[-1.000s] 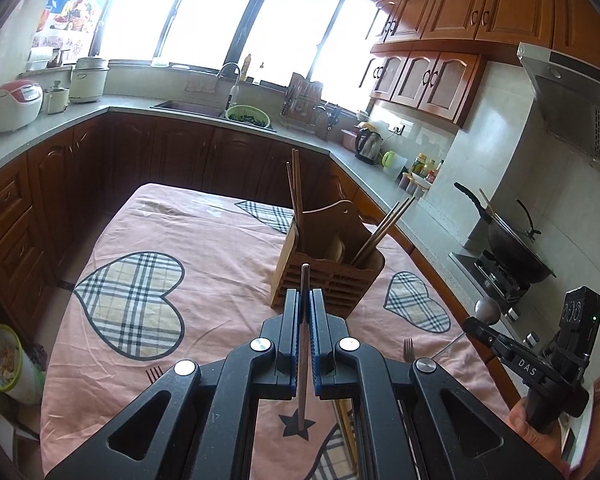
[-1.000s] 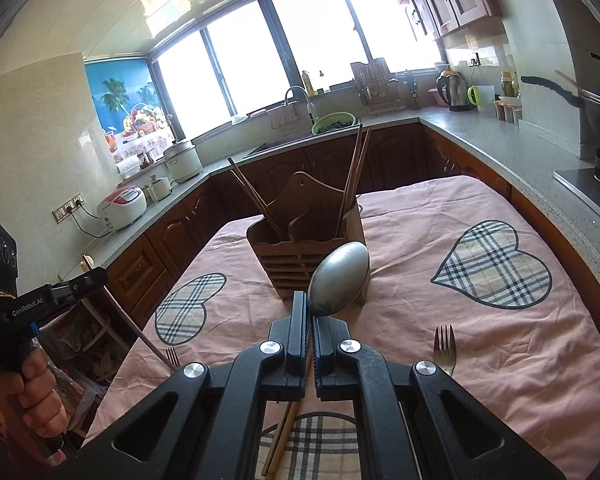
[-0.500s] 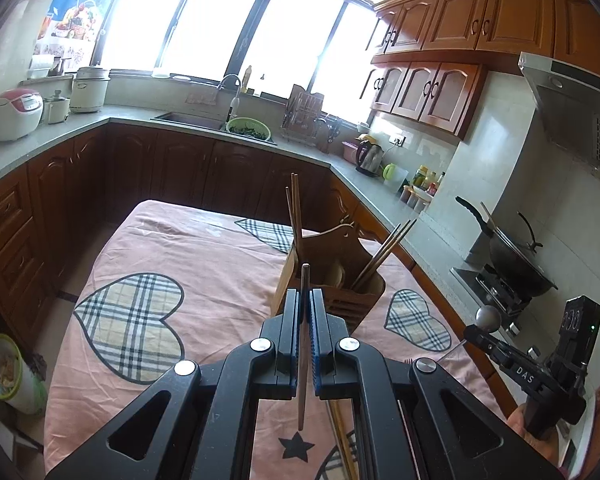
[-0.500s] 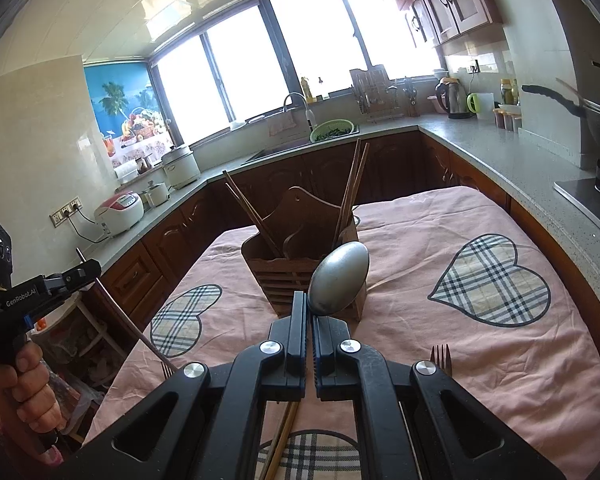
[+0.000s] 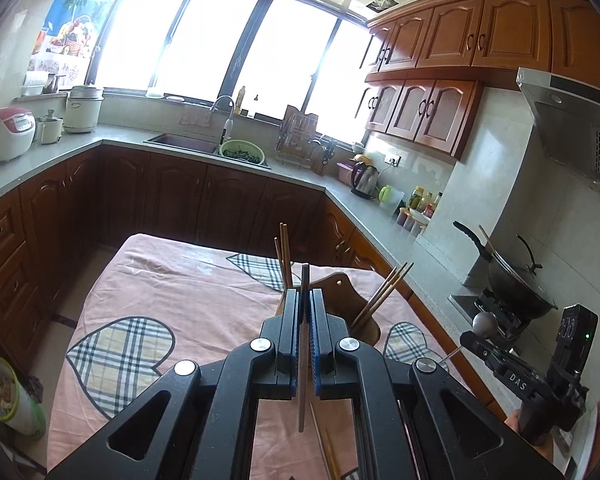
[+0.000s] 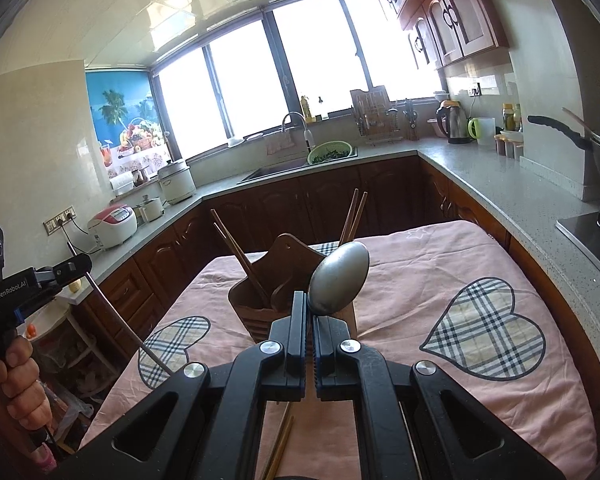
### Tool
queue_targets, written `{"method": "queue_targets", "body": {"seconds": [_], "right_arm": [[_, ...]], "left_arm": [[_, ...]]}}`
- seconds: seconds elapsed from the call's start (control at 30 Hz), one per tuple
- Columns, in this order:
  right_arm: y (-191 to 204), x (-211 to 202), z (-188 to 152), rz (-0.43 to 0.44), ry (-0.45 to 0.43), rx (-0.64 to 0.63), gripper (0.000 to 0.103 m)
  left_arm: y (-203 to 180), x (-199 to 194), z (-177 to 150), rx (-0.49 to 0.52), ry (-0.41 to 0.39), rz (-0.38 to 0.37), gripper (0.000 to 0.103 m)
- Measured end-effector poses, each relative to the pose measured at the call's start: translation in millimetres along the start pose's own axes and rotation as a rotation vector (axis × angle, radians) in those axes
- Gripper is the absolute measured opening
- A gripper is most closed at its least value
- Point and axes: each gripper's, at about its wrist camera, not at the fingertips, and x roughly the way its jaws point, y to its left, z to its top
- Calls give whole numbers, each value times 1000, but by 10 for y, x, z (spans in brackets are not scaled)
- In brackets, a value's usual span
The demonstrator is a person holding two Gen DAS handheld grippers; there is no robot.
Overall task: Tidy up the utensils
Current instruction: 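Carry the metal chopstick and the spoon up over the wooden holder with both grippers, then lower the metal chopstick into the holder while the right gripper lowers the spoon in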
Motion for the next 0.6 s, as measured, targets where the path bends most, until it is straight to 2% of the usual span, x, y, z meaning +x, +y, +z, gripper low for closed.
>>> {"method": "queue_targets", "body": {"seconds": [0.6], "right_arm": [[-109,347,491,-42,-83,-38,2]], "left_arm": [[9,617,346,1,-110,-1,3]]}}
